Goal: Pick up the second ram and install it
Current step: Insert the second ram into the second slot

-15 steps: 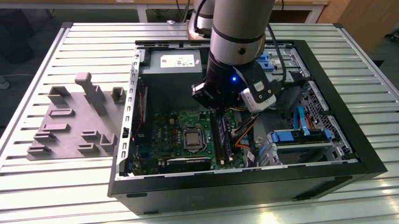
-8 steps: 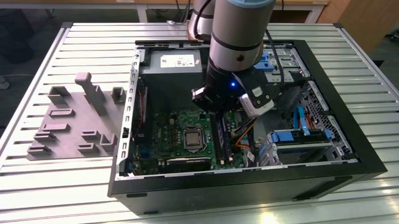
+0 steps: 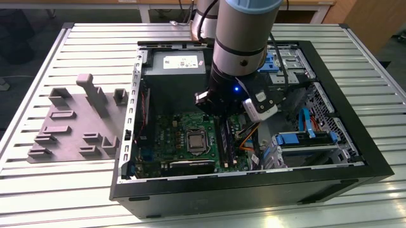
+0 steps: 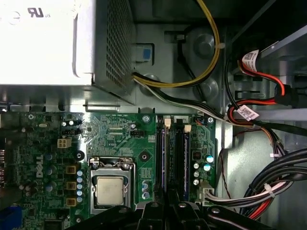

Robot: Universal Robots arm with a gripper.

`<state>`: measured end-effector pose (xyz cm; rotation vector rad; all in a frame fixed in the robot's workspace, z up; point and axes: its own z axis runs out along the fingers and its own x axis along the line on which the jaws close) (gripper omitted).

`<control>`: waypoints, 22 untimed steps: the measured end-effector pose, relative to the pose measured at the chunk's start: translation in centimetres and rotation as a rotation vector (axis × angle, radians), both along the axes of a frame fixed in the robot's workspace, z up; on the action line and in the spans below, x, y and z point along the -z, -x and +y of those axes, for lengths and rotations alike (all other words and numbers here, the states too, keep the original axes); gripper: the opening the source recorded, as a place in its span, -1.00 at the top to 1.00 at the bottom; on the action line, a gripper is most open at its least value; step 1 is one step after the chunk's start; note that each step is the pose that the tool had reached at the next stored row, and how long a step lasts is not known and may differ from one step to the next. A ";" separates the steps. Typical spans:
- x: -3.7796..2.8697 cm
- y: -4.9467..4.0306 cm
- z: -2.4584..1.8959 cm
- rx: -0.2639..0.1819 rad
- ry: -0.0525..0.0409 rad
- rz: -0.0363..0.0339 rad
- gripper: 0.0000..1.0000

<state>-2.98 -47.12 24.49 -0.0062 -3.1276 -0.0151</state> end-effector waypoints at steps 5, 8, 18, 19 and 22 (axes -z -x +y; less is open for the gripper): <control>0.17 -0.02 0.01 0.000 -0.0005 -0.0002 0.73; 0.68 -0.06 0.00 0.000 -0.0002 -0.0001 0.73; 2.34 -0.19 -0.03 0.000 -0.0002 -0.0001 0.73; 2.34 -0.19 -0.03 0.000 0.0000 0.0000 0.73; 2.34 -0.19 -0.03 0.000 0.0000 -0.0001 0.73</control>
